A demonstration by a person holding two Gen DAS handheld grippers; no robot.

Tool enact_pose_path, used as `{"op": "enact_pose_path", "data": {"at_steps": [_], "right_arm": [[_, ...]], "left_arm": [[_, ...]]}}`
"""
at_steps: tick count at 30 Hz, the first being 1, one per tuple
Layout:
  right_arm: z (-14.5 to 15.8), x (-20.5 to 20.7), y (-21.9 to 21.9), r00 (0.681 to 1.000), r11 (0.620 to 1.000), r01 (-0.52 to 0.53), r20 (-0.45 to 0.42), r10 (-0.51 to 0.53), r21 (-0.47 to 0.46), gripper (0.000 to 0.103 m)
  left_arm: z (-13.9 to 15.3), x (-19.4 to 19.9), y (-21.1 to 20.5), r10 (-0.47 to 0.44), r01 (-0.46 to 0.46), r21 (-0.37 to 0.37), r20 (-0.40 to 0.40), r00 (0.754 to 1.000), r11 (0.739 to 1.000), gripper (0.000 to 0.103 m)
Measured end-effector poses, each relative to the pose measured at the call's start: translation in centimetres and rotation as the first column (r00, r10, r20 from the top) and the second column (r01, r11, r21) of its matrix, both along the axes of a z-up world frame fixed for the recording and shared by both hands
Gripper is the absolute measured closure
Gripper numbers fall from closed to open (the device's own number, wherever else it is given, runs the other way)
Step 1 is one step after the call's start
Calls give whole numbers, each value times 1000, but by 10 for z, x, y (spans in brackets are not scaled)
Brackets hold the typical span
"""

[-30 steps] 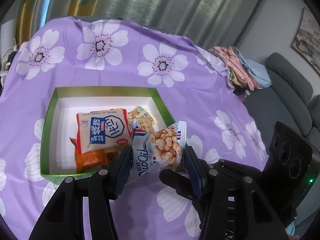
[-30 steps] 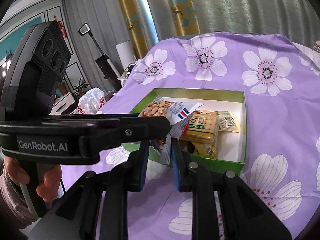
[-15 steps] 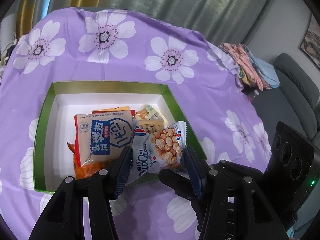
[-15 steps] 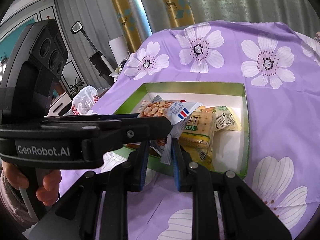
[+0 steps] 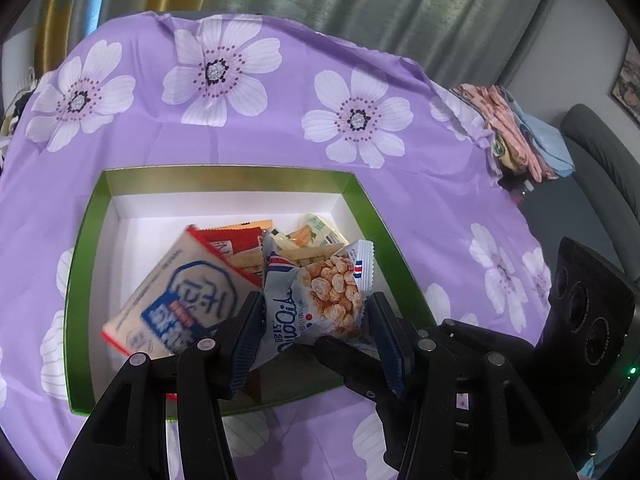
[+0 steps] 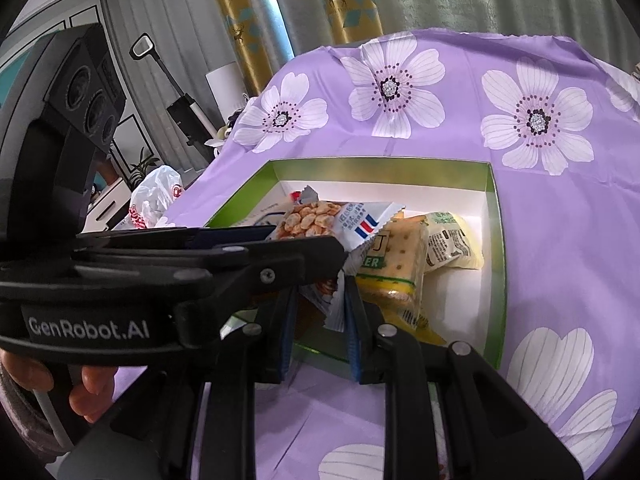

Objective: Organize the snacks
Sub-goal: 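Lower the peanut packet into the box and open the right gripper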

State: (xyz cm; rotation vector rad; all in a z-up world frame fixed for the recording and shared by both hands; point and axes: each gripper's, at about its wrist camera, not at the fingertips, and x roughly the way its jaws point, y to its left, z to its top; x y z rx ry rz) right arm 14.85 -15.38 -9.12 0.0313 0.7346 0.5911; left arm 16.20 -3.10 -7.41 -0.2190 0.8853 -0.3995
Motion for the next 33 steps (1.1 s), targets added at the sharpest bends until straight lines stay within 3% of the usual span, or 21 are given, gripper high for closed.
{"op": "enact_pose_path", "data": {"at_steps": [29,33], "right_arm": [[2,28,12,1000,999,4,-30,-5,-37,77],[4,27,13,999,999,11,-34,-12,-50,75]], "left_arm": [[-1,26,4,35,-35,34,-19,999,999,49],[0,25,2,47,-45,71,-21,999,996,47]]}}
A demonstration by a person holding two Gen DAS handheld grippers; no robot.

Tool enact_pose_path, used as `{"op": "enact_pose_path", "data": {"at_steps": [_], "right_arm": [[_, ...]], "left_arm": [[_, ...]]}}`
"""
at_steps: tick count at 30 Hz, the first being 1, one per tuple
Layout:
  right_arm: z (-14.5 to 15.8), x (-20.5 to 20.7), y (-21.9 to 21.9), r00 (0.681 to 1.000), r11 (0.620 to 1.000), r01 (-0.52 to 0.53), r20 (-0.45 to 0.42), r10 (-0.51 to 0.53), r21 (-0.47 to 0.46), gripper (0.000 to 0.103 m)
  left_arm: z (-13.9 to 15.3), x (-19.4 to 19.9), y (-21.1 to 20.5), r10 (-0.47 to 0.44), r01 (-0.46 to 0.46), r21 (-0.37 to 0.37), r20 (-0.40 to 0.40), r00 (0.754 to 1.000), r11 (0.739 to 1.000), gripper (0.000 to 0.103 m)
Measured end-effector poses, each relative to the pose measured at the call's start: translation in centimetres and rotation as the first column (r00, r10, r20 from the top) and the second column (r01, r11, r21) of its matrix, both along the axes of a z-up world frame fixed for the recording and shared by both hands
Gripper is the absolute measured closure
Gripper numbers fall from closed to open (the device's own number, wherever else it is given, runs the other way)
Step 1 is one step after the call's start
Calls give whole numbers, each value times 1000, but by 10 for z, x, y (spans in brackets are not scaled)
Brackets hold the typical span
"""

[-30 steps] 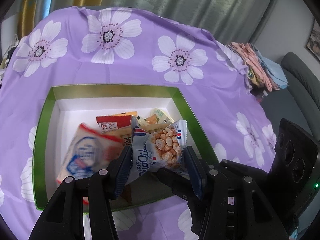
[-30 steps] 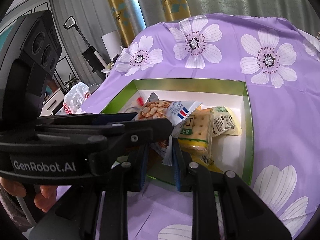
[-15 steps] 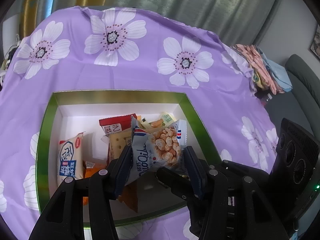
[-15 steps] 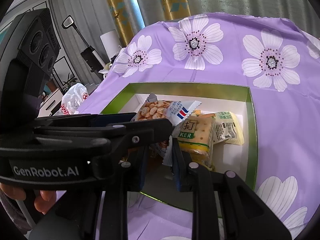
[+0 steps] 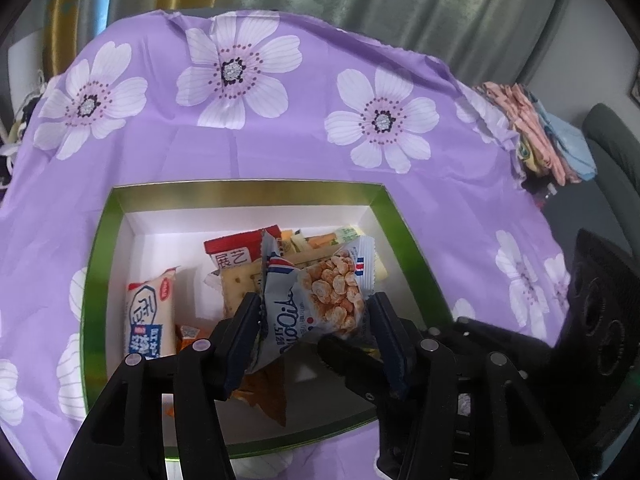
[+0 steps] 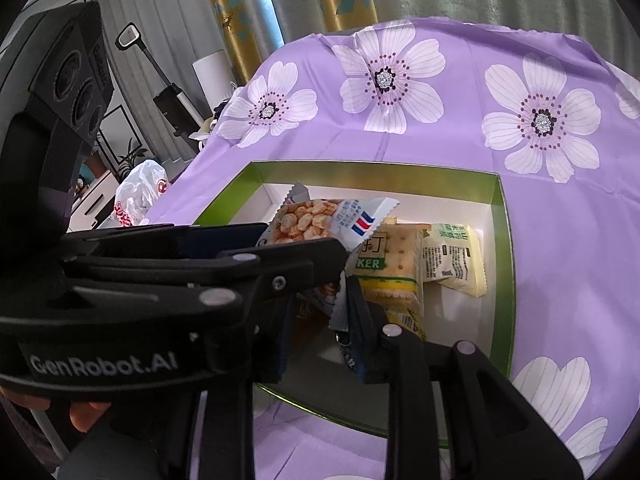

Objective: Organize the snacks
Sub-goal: 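Lower the peanut packet into the box and open the right gripper, then withdraw the open right gripper from the box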

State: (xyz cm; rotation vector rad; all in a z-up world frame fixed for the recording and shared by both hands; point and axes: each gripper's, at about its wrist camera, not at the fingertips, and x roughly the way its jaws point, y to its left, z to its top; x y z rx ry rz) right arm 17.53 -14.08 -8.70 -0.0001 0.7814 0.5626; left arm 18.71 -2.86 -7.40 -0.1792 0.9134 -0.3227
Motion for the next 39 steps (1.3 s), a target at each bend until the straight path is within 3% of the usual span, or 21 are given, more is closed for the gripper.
{"op": "enact_pose_path", "data": {"at_steps": [2,4,8,12,14,18,26,31,39], "right_arm": [[2,-1,0,1000,1000,7,2,-7,-15,69],[3,-1,-1,1000,999,20,3,-20,-29,55],[8,-4,-5,999,998,38,11,-38,-41,49],[17,-11,-6,998,995,63,35,-61,-79,34],[24,-16,-6,996,993,71,55,-66,-98,27],[42,-28,-7,992,987,89,103,-76,-131,18],[70,-49,-10,984,980,124,148,-101,-157,16],[90,-65,-11,978,975,137,183,-105,-174,4],[121,-90,-11,969,968,153,225,-107,-201,0]], "left_arm": [[0,-1,0,11,-11,21,-4,1000,1000,39],[0,-1,2,24,-24,36,-9,1000,999,34],[4,-6,6,47,-47,76,4,999,996,23],[14,-16,9,53,-56,100,27,998,993,18],[21,-21,12,64,-67,106,35,997,992,10],[38,-34,16,79,-86,114,70,994,990,8],[68,-61,23,111,-129,163,115,987,978,5],[86,-78,27,124,-147,166,143,982,975,5],[111,-102,32,148,-180,176,185,972,968,5]]}}
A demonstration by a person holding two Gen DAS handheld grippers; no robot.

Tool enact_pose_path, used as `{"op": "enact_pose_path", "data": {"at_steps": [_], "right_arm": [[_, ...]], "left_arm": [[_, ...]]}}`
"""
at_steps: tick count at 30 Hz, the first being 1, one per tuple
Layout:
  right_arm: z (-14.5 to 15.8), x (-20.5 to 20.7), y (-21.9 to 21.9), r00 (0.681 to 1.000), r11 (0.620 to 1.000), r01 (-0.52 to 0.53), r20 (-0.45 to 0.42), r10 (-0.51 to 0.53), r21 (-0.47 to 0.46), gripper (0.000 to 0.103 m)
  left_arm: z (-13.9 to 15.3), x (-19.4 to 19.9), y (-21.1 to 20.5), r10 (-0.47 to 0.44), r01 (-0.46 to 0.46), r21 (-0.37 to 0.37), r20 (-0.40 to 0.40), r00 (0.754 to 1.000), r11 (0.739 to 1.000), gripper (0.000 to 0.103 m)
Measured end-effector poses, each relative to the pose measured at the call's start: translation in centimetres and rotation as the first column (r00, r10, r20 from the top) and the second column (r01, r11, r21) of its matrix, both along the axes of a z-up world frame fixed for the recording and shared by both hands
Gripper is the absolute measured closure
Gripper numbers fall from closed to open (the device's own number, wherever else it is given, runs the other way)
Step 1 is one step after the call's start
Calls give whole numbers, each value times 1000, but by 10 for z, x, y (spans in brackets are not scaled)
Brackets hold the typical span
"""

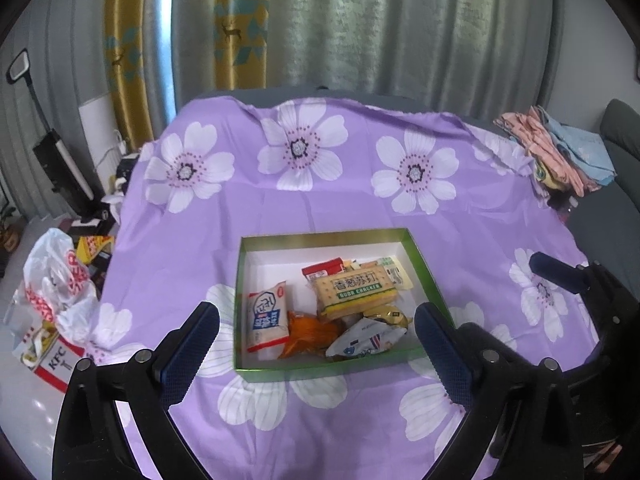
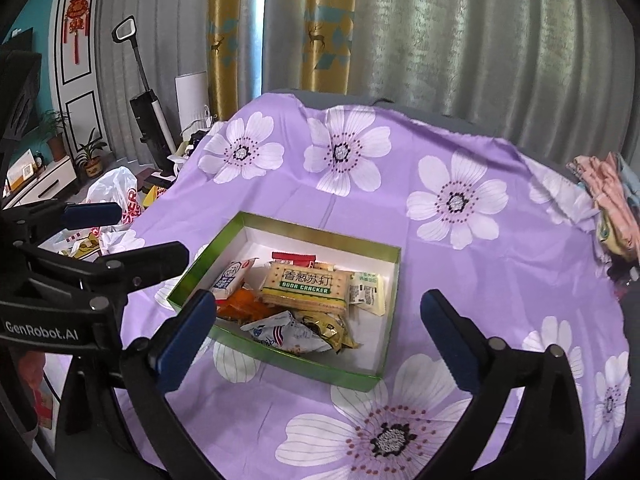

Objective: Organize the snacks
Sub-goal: 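Withdraw the open right gripper from the box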

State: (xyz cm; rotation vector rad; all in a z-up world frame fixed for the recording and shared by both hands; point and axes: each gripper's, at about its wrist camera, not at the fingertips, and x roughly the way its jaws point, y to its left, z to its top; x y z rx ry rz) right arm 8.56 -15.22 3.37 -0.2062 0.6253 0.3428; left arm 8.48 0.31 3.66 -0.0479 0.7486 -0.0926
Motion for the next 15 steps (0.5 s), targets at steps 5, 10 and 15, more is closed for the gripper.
{"op": "enact_pose_path", "data": {"at_steps": [5,10,15], "right_arm": [[15,-13,2,1000,1000,-8,24,8,-7,0],[25,-24,3,998,1000,-23,53,24,-10,0],[31,-32,6,997,999,-33,69,34,-12,0]], "left_arm": [[12,-10,3,21,-21,15,26,999,1000,5],[20,-19,3,42,-44,39,55,998,998,5],[26,-24,1,45,-49,53,72,996,997,5]]}}
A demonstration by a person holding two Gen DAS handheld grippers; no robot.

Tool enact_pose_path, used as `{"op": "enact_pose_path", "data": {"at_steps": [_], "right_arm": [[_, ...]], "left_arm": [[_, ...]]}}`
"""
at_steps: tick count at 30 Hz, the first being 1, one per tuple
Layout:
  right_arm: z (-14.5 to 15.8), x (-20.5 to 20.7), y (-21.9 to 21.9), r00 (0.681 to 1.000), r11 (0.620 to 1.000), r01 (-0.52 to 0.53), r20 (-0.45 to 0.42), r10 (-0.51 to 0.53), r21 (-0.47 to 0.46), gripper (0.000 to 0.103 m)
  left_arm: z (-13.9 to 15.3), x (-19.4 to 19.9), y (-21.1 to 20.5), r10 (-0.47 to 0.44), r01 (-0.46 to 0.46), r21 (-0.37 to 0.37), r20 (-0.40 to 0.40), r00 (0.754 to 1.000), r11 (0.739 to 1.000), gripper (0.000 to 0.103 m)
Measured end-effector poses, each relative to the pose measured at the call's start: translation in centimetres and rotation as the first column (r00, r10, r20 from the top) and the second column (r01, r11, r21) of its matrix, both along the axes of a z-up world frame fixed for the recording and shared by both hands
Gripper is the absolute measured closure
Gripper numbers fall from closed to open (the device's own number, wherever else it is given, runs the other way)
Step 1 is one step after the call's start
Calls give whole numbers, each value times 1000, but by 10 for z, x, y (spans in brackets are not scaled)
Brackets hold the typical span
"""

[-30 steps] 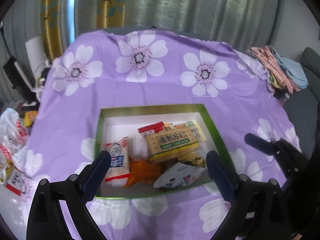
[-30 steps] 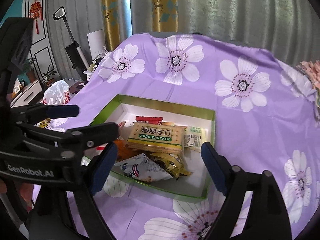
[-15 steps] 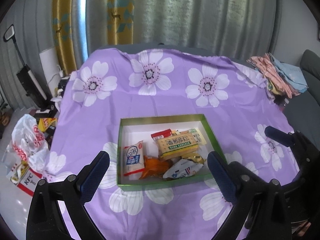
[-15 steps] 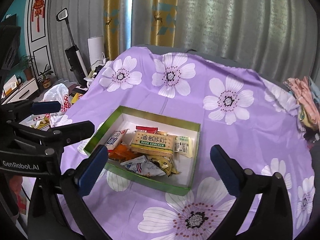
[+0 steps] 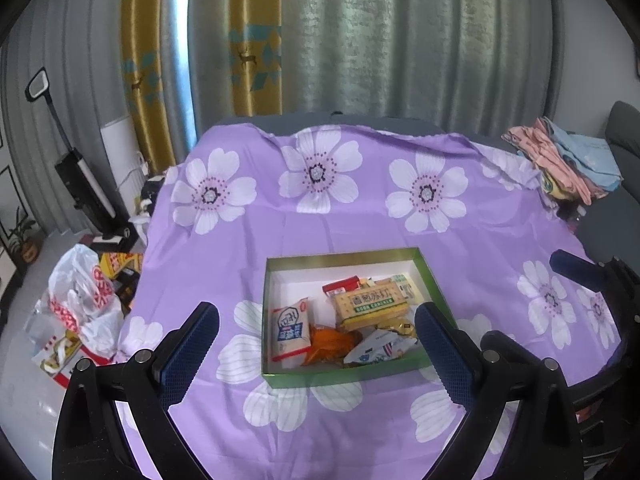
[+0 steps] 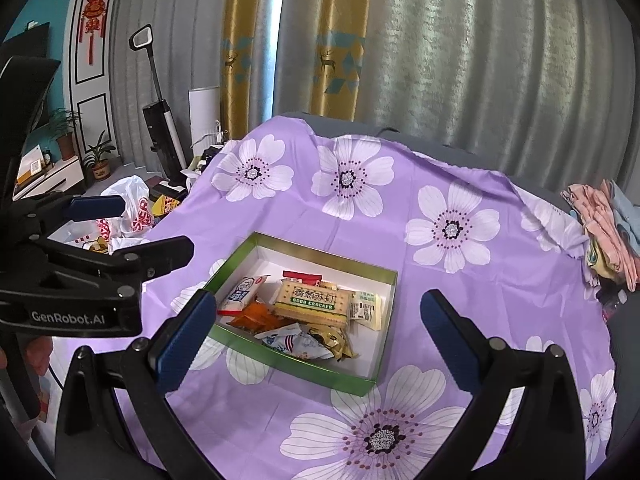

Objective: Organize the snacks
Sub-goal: 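Withdraw the open right gripper from the box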

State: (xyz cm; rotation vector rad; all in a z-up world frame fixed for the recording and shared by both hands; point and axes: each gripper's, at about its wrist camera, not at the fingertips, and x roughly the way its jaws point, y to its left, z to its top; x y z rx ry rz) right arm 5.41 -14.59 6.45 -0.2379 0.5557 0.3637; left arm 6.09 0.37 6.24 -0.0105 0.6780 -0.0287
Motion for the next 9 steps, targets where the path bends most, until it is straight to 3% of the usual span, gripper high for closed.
{"op": "enact_pose_path", "data": {"at_steps": [9], "right_arm": [[7,-6,2,1000,1000,-5,14,5,8,0]], "left_arm": [[7,-4,1,8,-8,2,25,1000,1000,5]]}}
